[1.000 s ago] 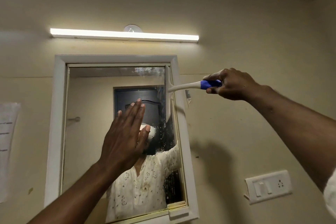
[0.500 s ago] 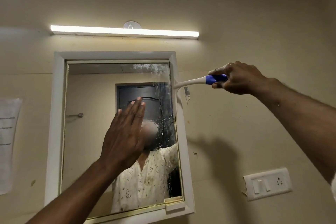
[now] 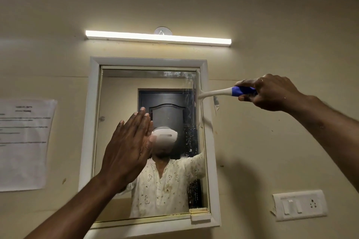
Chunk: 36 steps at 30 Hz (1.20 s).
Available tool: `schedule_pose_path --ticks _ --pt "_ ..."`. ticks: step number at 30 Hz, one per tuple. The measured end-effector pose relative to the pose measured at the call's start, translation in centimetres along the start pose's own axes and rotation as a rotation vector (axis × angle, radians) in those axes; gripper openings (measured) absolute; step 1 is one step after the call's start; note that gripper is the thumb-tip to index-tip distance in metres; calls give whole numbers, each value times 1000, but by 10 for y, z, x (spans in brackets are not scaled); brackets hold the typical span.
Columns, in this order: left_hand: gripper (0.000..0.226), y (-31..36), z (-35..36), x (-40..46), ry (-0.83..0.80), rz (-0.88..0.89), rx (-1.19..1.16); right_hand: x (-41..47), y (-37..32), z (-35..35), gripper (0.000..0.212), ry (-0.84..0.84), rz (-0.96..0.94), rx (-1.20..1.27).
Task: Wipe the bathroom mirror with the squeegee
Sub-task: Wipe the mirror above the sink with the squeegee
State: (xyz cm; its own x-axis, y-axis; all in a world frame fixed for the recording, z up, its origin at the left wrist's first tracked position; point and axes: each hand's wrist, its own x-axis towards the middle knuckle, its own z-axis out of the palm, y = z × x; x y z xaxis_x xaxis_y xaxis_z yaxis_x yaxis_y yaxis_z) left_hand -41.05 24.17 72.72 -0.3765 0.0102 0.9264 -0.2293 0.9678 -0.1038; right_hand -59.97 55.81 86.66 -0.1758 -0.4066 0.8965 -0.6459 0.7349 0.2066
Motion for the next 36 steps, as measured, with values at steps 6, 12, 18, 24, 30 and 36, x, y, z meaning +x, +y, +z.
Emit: schedule_pose_path --ticks 6,12,18,24,30,36 --pt "59 -20 -28 -19 -20 -75 6 -6 -63 24 51 -11 -130 93" --pt "68 -51 -58 -39 -37 -136 49 -14 -142 51 50 55 -277 274" --pt "64 -95 -73 -60 -21 -172 135 -15 -206 77 50 71 -361 284" --pt "66 -125 -80 -68 -4 -170 171 -11 -238 96 50 81 -370 302" --pt "66 -139 -80 -78 -5 -179 165 -10 -246 106 53 86 -374 294" --pt "67 -137 -71 -78 -11 -184 137 -19 -238 107 52 74 -308 332"
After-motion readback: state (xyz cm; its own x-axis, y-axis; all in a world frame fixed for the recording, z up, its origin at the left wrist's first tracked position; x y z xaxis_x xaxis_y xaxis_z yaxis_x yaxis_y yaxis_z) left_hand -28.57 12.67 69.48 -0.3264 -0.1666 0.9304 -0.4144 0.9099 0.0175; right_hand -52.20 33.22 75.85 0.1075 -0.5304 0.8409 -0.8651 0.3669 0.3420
